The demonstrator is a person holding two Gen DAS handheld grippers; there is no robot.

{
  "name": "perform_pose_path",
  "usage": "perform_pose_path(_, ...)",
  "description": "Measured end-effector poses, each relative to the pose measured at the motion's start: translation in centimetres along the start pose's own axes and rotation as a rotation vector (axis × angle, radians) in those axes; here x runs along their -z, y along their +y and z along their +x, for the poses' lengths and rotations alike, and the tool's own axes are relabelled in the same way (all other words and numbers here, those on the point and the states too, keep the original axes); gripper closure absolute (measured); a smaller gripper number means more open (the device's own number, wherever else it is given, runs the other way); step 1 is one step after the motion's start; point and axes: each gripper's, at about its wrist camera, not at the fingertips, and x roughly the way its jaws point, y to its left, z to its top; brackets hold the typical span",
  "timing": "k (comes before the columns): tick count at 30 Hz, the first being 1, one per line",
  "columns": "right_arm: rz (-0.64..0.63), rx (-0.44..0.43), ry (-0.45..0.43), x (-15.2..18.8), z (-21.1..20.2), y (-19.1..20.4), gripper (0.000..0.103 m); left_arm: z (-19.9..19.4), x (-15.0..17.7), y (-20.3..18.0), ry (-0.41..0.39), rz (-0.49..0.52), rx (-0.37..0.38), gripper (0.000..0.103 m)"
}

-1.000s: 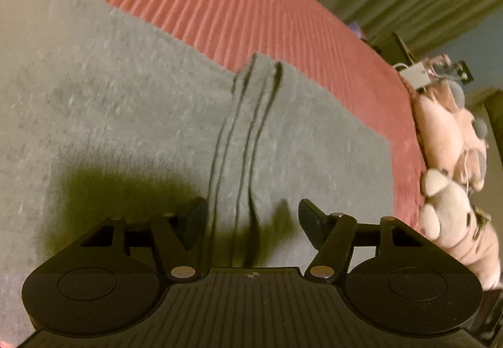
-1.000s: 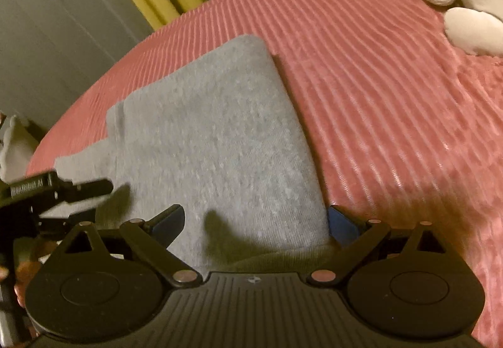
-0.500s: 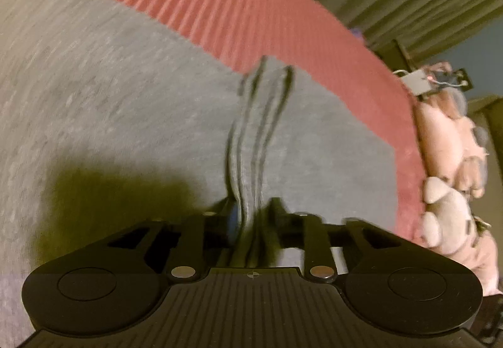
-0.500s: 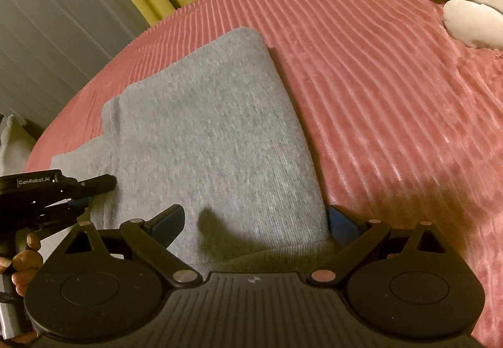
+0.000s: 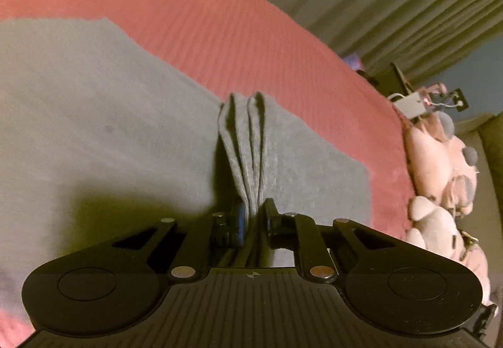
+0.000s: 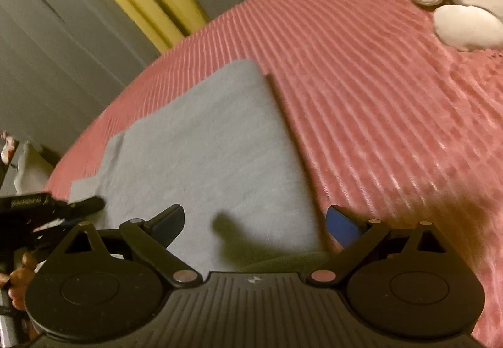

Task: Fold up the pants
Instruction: 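Pinch the folded seam ridge of the pants with the left gripper, then grasp the cuffs with the left gripper and lift them off the bedspread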

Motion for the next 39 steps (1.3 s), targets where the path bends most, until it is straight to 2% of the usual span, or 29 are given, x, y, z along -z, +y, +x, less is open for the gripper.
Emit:
perform_pose_path(3,-0.015,-0.002,0.017,0.1,-0.2,0.4,0.005,-2.1,-0.5,1.7,-0.03,-0.009,-0.038,0.088)
perform_pose_path(7,-0.083,0.011,0.032,0.2,0.1,1.5,0.005,-3.8,-0.8,3.6,-0.087,0.024,-0.149,0.088)
perform_pose_path(9,-0.1,0.018,0.053,0.3,0.6,1.9,0.005,-3.6,-0.9,5.0,-0.073,-0.02,-0.146,0.087)
perform_pose_path(11,-0.114,0.027,0.081,0.3,1.2,2.1,0.005,-2.9,-0.4,5.6,-0.066,-0.029,-0.149,0.082)
perform_pose_path(14,-0.115,0.048,0.122,0.2,2.2,2.4,0.005,-3.0,0.3,6.0,-0.08,-0.007,-0.216,0.076)
perform_pose_path(15,-0.116,0.048,0.133,0.1,2.4,2.4,0.005,-3.3,0.6,6.3,-0.088,-0.008,-0.211,0.073)
perform_pose_path(17,-0.119,0.058,0.134,0.1,2.6,2.5,0.005,-4.2,1.1,6.9,-0.096,-0.018,-0.177,0.055)
perform_pose_path(19,-0.123,0.051,0.132,0.1,2.6,2.6,0.005,-4.8,1.6,7.4,-0.097,-0.024,-0.133,0.049)
perform_pose_path(21,-0.115,0.058,0.137,0.0,2.8,2.5,0.005,-4.6,2.4,7.6,-0.064,-0.014,-0.09,0.043)
perform_pose_path(22,-0.108,0.062,0.143,0.0,3.0,2.6,0.005,-4.2,2.7,7.5,-0.039,-0.01,-0.091,0.042)
perform_pose_path(25,-0.089,0.077,0.154,0.0,3.1,2.6,0.005,-2.9,3.5,7.5,-0.012,0.027,-0.155,0.047)
perform_pose_path(28,-0.1,0.082,0.144,0.2,2.9,3.0,0.005,-2.5,4.2,7.2,-0.037,0.063,-0.189,0.053)
perform_pose_path(29,-0.105,0.084,0.139,0.3,2.8,3.0,0.005,-2.5,4.3,7.1,-0.043,0.071,-0.204,0.061)
perform_pose_path(30,-0.109,0.089,0.137,0.3,2.8,3.1,0.005,-2.5,4.3,6.9,-0.048,0.082,-0.219,0.065)
perform_pose_path(33,-0.114,0.101,0.148,0.2,3.0,3.1,0.005,-2.7,4.6,6.9,-0.065,0.1,-0.216,0.077)
perform_pose_path(34,-0.118,0.109,0.152,0.3,3.1,3.2,0.005,-2.7,4.6,6.8,-0.076,0.103,-0.22,0.084)
perform_pose_path(39,-0.15,0.129,0.157,0.4,3.4,3.6,0.005,-3.2,4.6,7.7,-0.096,0.057,-0.199,0.088)
